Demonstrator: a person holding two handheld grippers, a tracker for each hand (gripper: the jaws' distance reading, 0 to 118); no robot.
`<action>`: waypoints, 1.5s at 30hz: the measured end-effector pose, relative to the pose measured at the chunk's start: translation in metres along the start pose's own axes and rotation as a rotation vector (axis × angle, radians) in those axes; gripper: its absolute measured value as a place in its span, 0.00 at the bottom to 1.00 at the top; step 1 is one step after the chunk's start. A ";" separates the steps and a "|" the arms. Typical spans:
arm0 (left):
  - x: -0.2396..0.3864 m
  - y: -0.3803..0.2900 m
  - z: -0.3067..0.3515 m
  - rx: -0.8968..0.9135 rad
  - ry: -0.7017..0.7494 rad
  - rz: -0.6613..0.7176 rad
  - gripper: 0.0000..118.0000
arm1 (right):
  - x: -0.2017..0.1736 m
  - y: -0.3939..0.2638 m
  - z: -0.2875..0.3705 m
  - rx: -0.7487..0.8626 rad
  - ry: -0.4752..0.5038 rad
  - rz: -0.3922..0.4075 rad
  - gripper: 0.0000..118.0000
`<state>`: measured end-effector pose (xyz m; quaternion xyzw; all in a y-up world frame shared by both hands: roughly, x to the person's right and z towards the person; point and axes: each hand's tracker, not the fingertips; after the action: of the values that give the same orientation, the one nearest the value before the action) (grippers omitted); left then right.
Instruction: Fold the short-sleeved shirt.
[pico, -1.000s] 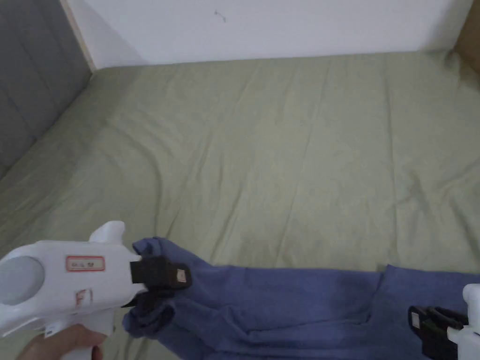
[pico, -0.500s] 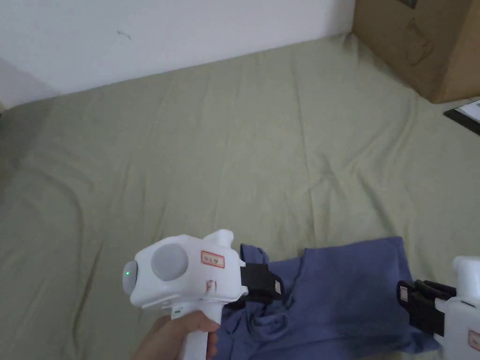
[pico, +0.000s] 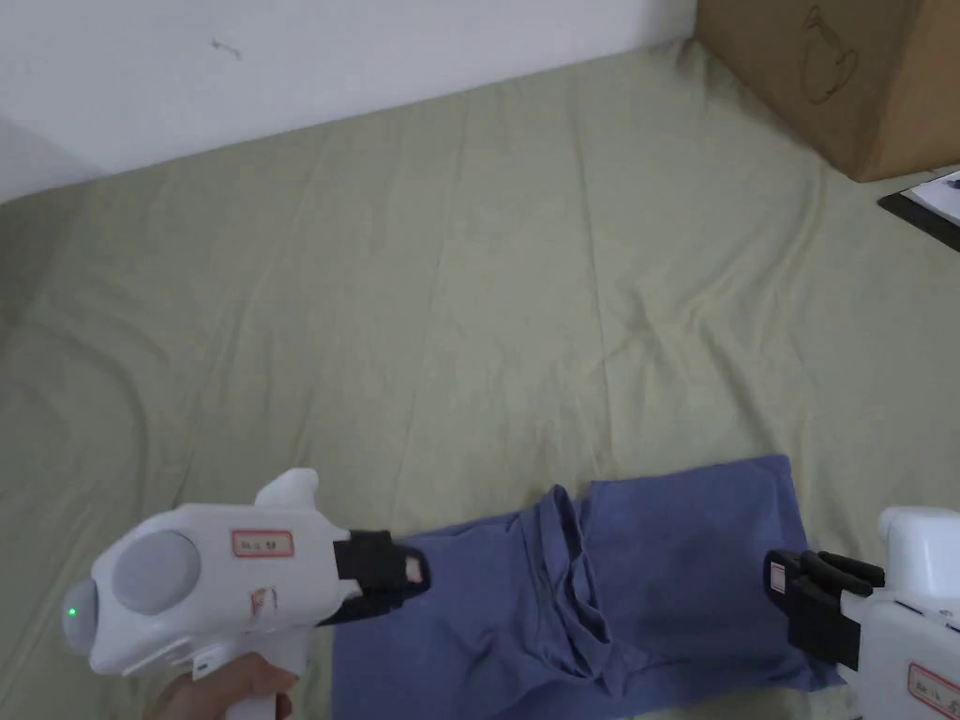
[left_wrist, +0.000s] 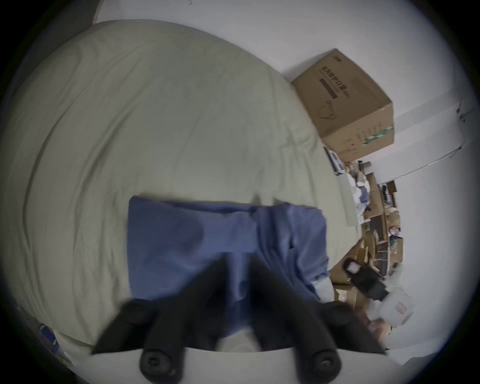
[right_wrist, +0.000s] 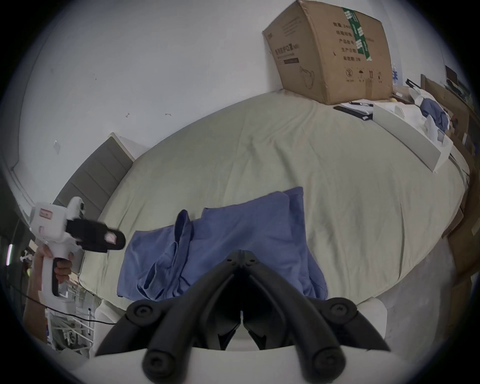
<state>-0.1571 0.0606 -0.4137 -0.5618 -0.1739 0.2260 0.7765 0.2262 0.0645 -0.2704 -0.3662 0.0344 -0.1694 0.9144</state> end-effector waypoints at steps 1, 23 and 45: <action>-0.002 -0.004 -0.007 0.004 -0.004 0.014 0.00 | -0.002 0.001 0.000 0.008 0.009 0.008 0.00; 0.104 -0.048 -0.102 -0.245 -0.296 -0.152 0.00 | 0.001 -0.001 0.010 0.037 -0.022 0.057 0.00; -0.145 -0.021 0.020 -0.065 -0.311 0.190 0.93 | -0.033 0.003 -0.005 -0.053 -0.004 0.147 0.00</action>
<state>-0.2859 -0.0090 -0.3898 -0.5587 -0.2453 0.3770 0.6968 0.1954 0.0737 -0.2784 -0.3872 0.0637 -0.1002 0.9143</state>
